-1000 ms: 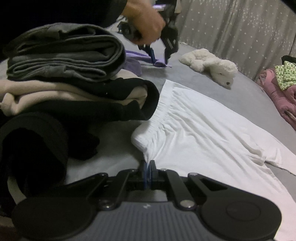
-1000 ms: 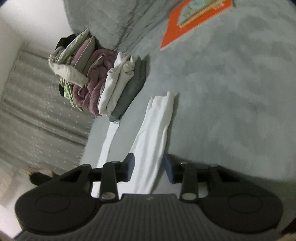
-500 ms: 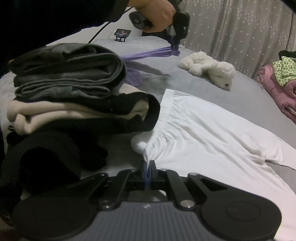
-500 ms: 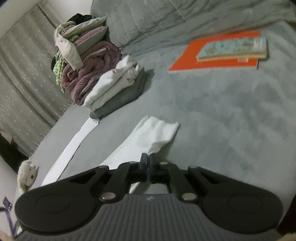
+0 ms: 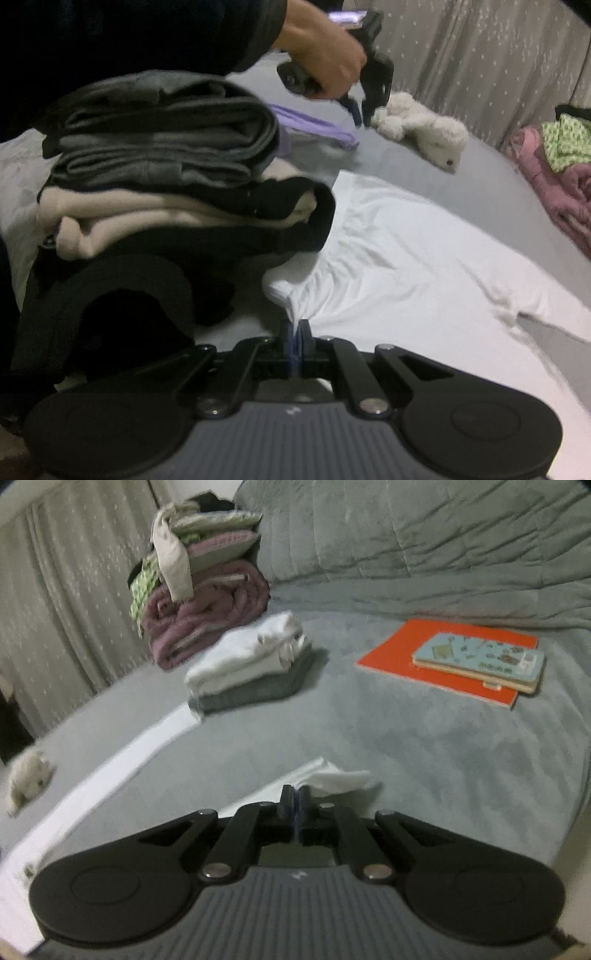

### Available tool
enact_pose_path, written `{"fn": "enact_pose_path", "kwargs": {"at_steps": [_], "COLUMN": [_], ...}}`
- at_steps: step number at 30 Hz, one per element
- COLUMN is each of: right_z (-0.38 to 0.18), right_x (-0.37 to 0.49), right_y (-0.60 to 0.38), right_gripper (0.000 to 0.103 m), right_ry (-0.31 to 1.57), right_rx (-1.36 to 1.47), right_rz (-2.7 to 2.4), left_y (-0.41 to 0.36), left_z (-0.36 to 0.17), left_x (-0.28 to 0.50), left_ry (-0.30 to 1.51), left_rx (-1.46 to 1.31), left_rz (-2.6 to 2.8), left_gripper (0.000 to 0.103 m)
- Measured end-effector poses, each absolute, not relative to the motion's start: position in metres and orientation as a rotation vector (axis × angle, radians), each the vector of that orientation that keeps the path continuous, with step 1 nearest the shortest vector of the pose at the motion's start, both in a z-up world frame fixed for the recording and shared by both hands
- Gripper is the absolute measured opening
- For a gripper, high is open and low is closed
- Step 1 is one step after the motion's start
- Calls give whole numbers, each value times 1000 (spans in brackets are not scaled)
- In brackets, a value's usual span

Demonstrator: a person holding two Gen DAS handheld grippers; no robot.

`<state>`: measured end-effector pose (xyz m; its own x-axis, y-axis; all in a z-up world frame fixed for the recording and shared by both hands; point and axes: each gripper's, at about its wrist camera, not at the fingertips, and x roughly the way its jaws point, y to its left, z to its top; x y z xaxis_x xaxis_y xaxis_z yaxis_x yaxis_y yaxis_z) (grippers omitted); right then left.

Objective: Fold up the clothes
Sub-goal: 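Open the left gripper and release the trousers waistband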

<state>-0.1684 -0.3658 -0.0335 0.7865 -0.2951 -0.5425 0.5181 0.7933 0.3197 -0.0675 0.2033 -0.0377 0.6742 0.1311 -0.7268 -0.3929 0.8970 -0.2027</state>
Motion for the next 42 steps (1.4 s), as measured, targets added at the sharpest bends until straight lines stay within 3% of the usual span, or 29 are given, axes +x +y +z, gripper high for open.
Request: {"fn": "enact_pose_path", "kwargs": {"at_steps": [5,11,13,15,16,20,38,42], "right_z": [-63,-61,-56,-52,-51,-43,-45,-32], "right_x": [-162,-162,-166,-169,-170,-168,-93,-87], "right_y": [-367,-365,-374,-384,-389,-402,-386,-374], "right_gripper": [0,1,14,18,18,25,25,39], "right_ry": [615,604,590,576,570,541,634,625], "right_rx": [477,446,466,487,504,515,362,307], "right_rz": [-506,-531,-582,-631,-633,-626,-502,-457], "left_y": [199,194,194,196,196,194,156,155], "left_z": [-57,-56,-54,-51,-49,-43,-31,-37], "left_x": [-61,-59,-62,-65,-67,-73,-22,1], "left_ry": [820,819,815,809,803,774,747,754], "left_rx": [-317,-270,-264,-266,-265,-284,-152,-159], "left_rz": [317,316,308,312,320,316,126,106], "left_gripper": [3,8,15,38,39,41,47,51]}}
